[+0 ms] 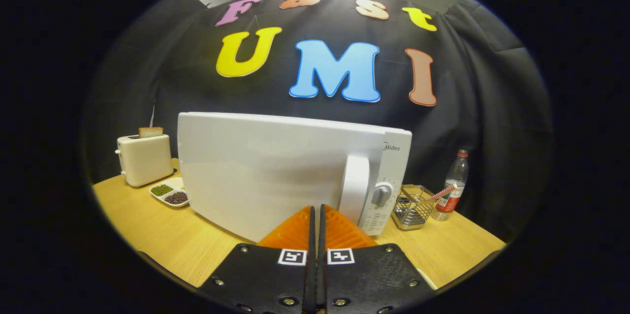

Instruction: Open the microwave, put the food inside, and close the microwave door.

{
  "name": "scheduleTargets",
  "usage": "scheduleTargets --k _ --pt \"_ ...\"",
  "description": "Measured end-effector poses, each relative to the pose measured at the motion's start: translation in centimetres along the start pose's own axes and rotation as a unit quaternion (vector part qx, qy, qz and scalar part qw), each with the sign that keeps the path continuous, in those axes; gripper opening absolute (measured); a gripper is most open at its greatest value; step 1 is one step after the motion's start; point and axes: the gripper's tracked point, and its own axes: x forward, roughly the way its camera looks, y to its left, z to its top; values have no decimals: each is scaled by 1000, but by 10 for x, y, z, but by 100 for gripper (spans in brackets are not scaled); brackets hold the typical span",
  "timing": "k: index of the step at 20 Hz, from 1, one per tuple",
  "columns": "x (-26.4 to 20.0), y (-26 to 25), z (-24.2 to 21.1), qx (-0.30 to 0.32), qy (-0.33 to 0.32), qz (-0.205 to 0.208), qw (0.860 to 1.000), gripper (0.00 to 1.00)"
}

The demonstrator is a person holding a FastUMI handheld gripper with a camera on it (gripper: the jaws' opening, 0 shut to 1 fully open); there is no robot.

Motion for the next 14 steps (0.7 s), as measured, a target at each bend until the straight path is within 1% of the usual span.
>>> scheduleTargets --k 3,8,10,11,12,14 --pt "22 -3 -4 4 8 -9 1000 1" --pt "63 -5 -11 -13 15 -26 999 1" --pt "73 -5 -12 -11 18 -33 999 1" --pt "77 -3 -9 -8 9 -34 999 1" --pt "82 -5 -16 -7 22 -37 999 1" --pt "78 -3 -12 -11 19 -40 999 1"
